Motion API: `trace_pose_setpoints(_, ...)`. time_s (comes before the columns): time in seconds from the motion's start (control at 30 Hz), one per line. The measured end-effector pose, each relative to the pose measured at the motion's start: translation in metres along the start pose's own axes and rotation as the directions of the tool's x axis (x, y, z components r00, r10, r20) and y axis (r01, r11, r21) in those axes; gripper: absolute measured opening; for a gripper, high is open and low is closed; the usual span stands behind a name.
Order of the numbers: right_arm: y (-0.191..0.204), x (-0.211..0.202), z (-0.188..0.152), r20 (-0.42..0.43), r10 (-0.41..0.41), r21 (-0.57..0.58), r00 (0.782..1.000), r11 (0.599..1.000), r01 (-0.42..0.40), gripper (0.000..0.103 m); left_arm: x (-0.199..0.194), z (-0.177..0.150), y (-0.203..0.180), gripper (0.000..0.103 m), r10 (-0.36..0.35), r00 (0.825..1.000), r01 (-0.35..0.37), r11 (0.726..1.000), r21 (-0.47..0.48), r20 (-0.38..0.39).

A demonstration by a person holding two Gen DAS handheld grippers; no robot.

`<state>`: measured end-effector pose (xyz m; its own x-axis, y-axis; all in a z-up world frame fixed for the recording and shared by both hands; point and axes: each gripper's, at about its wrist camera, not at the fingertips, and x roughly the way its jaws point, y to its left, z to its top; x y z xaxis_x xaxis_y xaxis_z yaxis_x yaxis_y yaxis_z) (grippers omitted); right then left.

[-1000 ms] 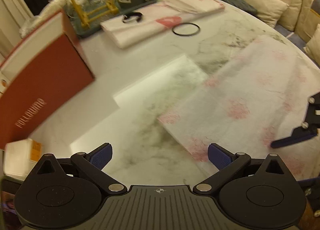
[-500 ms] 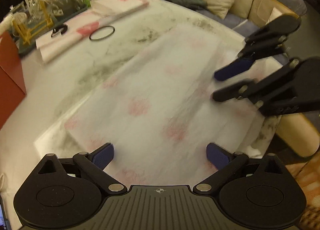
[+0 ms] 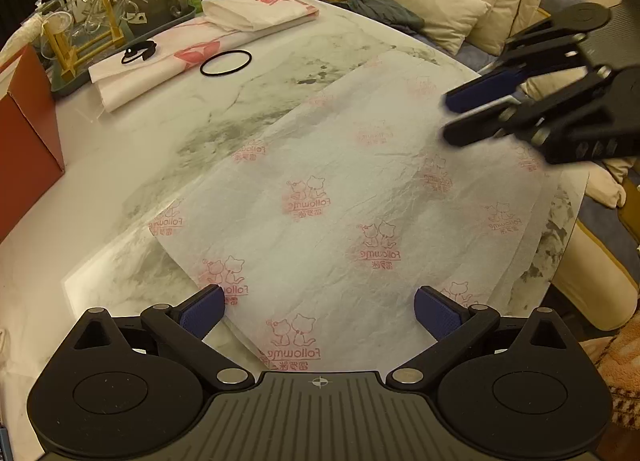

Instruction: Fold shopping bag

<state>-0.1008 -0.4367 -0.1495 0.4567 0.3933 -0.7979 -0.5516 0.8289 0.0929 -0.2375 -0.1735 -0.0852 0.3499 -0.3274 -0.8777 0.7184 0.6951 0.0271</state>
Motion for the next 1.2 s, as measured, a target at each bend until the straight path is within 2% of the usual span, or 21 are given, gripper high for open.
trace_pose_setpoints(0.1, 0.025, 0.028, 0.012, -0.021, 0.056, -0.051, 0.998, 0.997, -0.057, 0.026, 0.000, -0.001, 0.002, 0.103, 0.003, 1.000, -0.003, 1.000, -0.019, -0.003)
trace_pose_setpoints(0.17, 0.032, 0.036, 0.011, -0.034, 0.061, -0.073, 0.998, 0.995, -0.063, 0.025, 0.000, -0.002, 0.005, 0.103, 0.010, 1.000, -0.010, 0.999, -0.033, -0.003)
trace_pose_setpoints(0.27, 0.020, 0.031, 0.001, -0.023, 0.050, -0.022, 0.998, 0.998, -0.050, 0.026, -0.001, -0.005, 0.009, 0.103, 0.022, 1.000, -0.021, 0.998, -0.056, 0.003)
trace_pose_setpoints(0.4, -0.011, 0.014, -0.018, -0.037, -0.029, 0.067, 0.999, 0.997, 0.032, 0.029, -0.003, -0.004, 0.014, 0.103, 0.033, 0.999, -0.033, 0.997, -0.074, -0.009)
trace_pose_setpoints(0.47, -0.019, 0.006, -0.024, -0.062, -0.097, 0.081, 0.993, 0.991, 0.102, 0.030, -0.008, -0.002, 0.017, 0.103, 0.045, 0.999, -0.046, 0.994, -0.101, -0.018)
trace_pose_setpoints(0.53, -0.017, -0.004, -0.029, -0.041, -0.133, 0.069, 0.990, 0.988, 0.135, 0.030, -0.022, 0.002, 0.024, 0.103, 0.030, 0.999, -0.022, 0.985, -0.172, 0.045)
trace_pose_setpoints(0.63, -0.002, -0.016, -0.030, 0.021, -0.085, 0.093, 0.996, 0.992, 0.083, 0.030, -0.029, 0.012, 0.029, 0.103, -0.020, 0.994, 0.046, 0.970, -0.239, 0.111)
trace_pose_setpoints(0.67, 0.006, -0.013, -0.029, 0.020, -0.062, 0.090, 0.998, 0.994, 0.060, 0.030, -0.024, 0.016, 0.027, 0.103, -0.013, 0.995, 0.037, 0.973, -0.229, 0.103)
trace_pose_setpoints(0.73, 0.021, -0.006, -0.027, 0.009, -0.017, 0.076, 1.000, 0.997, 0.017, 0.029, -0.008, 0.023, 0.021, 0.103, 0.044, 0.997, -0.031, 0.982, -0.189, 0.062)
trace_pose_setpoints(0.83, 0.033, 0.002, -0.029, -0.029, 0.006, 0.036, 1.000, 0.999, -0.005, 0.028, 0.014, 0.026, 0.020, 0.103, 0.120, 0.992, -0.125, 0.974, -0.189, -0.036)
trace_pose_setpoints(0.9, 0.029, 0.000, -0.033, -0.029, -0.006, 0.033, 1.000, 0.999, 0.007, 0.036, 0.017, 0.022, 0.023, 0.103, 0.114, 0.992, -0.122, 0.967, -0.224, -0.052)
trace_pose_setpoints(0.97, 0.015, -0.003, -0.038, -0.034, -0.030, 0.092, 0.999, 0.995, 0.033, 0.040, 0.017, 0.020, 0.022, 0.103, 0.121, 0.992, -0.128, 0.965, -0.229, -0.047)
trace_pose_setpoints(1.07, 0.002, -0.008, -0.041, -0.062, -0.078, 0.128, 0.995, 0.988, 0.085, 0.039, 0.018, 0.020, 0.020, 0.103, 0.126, 0.991, -0.133, 0.961, -0.241, -0.046)
trace_pose_setpoints(1.1, 0.003, -0.011, -0.041, -0.060, -0.084, 0.122, 0.995, 0.988, 0.091, 0.036, 0.018, 0.021, 0.020, 0.103, 0.127, 0.991, -0.135, 0.960, -0.244, -0.047)
trace_pose_setpoints(1.2, 0.012, -0.017, -0.037, -0.027, -0.041, 0.103, 0.999, 0.994, 0.044, 0.036, 0.020, 0.023, 0.020, 0.103, 0.129, 0.990, -0.138, 0.959, -0.249, -0.051)
